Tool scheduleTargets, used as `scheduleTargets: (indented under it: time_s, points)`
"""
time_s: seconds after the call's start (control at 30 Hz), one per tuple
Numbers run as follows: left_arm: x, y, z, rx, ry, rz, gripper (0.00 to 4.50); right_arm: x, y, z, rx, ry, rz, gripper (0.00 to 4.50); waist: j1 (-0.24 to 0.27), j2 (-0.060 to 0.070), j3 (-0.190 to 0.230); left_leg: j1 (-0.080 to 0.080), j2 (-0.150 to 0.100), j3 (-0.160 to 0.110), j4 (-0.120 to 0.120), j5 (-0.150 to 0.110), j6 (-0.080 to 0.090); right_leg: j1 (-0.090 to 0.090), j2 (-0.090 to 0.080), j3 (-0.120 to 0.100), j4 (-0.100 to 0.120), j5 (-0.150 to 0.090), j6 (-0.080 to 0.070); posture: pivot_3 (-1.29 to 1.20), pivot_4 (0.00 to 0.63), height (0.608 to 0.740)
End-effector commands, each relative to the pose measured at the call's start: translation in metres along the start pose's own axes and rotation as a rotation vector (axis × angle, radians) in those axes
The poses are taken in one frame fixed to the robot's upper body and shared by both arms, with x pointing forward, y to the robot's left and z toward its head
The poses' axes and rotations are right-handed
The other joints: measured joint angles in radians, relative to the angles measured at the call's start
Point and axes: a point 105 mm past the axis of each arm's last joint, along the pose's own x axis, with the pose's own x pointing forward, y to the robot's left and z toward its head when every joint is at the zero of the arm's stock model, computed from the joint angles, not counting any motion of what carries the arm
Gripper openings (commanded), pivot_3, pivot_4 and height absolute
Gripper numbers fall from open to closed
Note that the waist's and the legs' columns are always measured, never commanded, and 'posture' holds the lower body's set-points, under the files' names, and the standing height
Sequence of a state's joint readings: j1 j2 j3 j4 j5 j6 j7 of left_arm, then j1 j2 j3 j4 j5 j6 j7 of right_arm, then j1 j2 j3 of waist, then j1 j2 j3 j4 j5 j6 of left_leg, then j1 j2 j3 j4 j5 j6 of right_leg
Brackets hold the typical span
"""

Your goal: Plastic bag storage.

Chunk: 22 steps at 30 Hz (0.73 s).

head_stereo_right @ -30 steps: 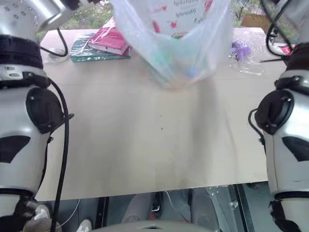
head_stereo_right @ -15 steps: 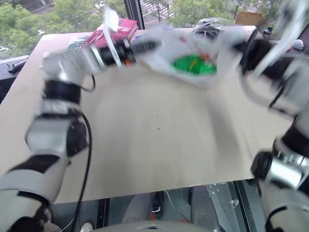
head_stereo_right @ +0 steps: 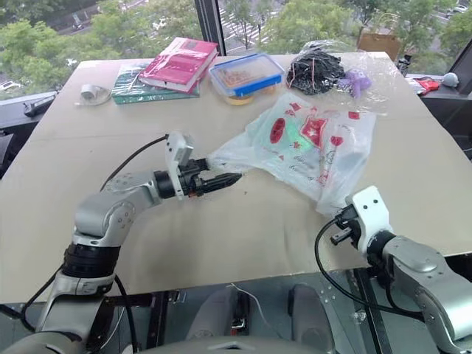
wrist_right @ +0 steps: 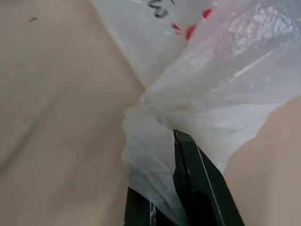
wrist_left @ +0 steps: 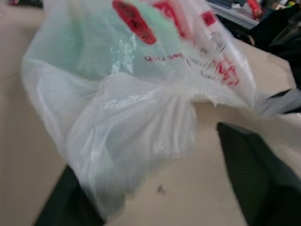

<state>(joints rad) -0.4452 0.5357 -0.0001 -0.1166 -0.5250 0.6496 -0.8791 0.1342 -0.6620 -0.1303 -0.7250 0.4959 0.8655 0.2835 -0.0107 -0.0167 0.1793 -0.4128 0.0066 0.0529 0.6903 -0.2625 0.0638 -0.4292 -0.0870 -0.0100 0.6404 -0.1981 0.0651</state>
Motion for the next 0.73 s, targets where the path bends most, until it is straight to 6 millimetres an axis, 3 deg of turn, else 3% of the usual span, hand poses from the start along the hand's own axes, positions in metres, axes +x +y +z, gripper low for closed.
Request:
scheduleTargets:
  time_s: [0.03,0.23,0.27,0.53,0.73]
  points:
    - [-0.014,0.003,-0.005,0.085,0.0,0.021,4.5,-0.006,-0.016,0.011,-0.101,-0.072,-0.065,1.62,0.004,0.0,0.0,-0.001,0.0,0.0,0.0,0.0,0.0,0.0,0.0,0.0,0.0,0.0,0.0,0.0,0.15,0.74]
    - [-0.05,0.018,-0.023,0.158,-0.021,0.189,4.5,-0.044,-0.024,0.008,-0.159,-0.112,-0.091,4.26,0.019,0.0,0.0,-0.004,0.0,-0.002,-0.003,0.0,0.0,0.0,0.0,-0.002,-0.008,0.002,0.004,0.0,0.15,0.74]
    - [-0.054,0.019,-0.026,0.155,-0.018,0.208,4.5,-0.05,-0.022,0.007,-0.156,-0.108,-0.083,4.44,0.023,0.0,0.0,-0.004,0.0,-0.002,-0.003,-0.001,0.0,0.0,0.0,-0.002,-0.008,0.002,0.004,0.0,0.15,0.74]
    - [-0.082,0.015,-0.041,0.122,0.021,0.275,4.5,-0.102,-0.018,-0.02,-0.129,-0.012,-0.082,4.44,0.025,-0.003,-0.004,-0.001,0.002,-0.003,-0.003,-0.002,0.001,0.003,-0.001,-0.004,-0.009,0.0,0.0,0.0,0.15,0.74]
    - [-0.091,0.01,-0.038,0.077,0.008,0.294,4.5,-0.116,-0.032,-0.026,-0.085,-0.016,-0.142,4.44,0.023,-0.005,-0.007,-0.001,0.004,-0.002,-0.003,-0.002,0.001,0.003,-0.001,-0.005,-0.011,0.001,-0.001,0.0,0.15,0.74]
